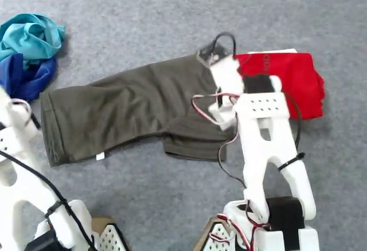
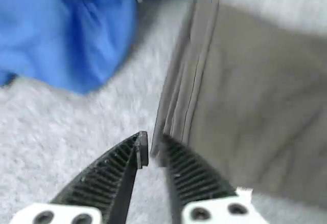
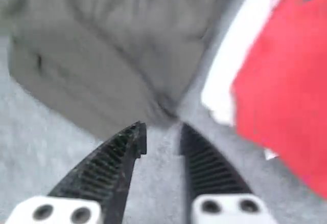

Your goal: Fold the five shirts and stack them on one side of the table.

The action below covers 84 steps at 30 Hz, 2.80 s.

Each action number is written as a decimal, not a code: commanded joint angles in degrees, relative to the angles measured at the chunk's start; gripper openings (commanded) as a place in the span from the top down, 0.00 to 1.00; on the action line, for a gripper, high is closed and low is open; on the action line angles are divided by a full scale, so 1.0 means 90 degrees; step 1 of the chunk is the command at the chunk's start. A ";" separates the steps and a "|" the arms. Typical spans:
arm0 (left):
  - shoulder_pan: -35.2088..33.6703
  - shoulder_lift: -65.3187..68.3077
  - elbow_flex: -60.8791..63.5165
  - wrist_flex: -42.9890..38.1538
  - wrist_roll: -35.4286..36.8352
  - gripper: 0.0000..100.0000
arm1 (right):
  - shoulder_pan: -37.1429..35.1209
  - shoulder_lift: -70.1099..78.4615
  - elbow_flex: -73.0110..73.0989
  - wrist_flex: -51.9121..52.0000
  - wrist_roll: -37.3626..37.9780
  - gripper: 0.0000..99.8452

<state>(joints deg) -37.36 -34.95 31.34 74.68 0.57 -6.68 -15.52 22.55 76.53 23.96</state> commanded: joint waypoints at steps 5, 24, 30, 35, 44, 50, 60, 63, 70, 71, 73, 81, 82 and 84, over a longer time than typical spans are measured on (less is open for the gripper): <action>0.1460 0.0772 0.0444 -0.2110 0.0742 0.97 | -0.1309 0.1460 -0.0991 -0.1280 -0.1309 0.99; 0.1734 0.3702 0.0894 -0.4444 0.1270 0.97 | -0.1426 0.3062 -0.1128 -0.0781 -0.1817 0.99; 0.1597 0.3702 0.0904 -0.4464 0.1416 0.97 | -0.1582 0.2505 0.0132 -0.0830 -0.1778 0.99; 0.1578 0.3702 0.0913 -0.4454 0.1416 0.97 | -0.1915 0.1324 0.1499 -0.0821 -0.1719 0.99; 0.1597 0.3702 0.0913 -0.4435 0.1416 0.97 | -0.1534 -0.0884 0.1841 -0.1299 -0.1026 0.99; 0.1597 0.3702 0.0913 -0.4425 0.1377 0.97 | -0.1455 0.0493 0.0796 -0.2422 -0.1016 0.99; 0.1578 0.3702 0.0913 -0.4425 0.1397 0.97 | -0.1836 0.1978 0.0864 -0.1651 -0.1006 0.99; 0.1578 0.3702 0.0913 -0.4425 0.1407 0.97 | -0.2149 0.1411 0.1578 -0.1641 -0.1006 0.99; 0.1578 0.3702 0.0913 -0.4425 0.1407 0.97 | -0.2569 0.0396 0.2867 -0.2071 -0.0977 0.99; 0.1578 0.3702 0.0913 -0.4425 0.1407 0.97 | -0.2432 0.0376 0.2818 -0.2129 -0.0977 0.99; 0.1578 0.3702 0.0913 -0.4425 0.1407 0.97 | -0.2032 0.0337 0.2398 -0.2071 -0.0977 0.99; 0.1578 0.3712 0.0913 -0.4425 0.1407 0.97 | -0.1495 0.0386 0.0493 -0.1299 -0.1026 0.99; 0.1578 0.3712 0.0913 -0.4425 0.1397 0.97 | -0.1504 0.0396 0.0513 -0.1377 -0.1035 0.99; 0.1578 0.3712 0.0913 -0.4425 0.1397 0.97 | -0.1504 0.0493 0.0659 -0.1563 -0.1201 0.99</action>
<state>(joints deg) -22.59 -1.27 41.71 34.33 12.79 -20.92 -10.42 30.29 64.31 14.55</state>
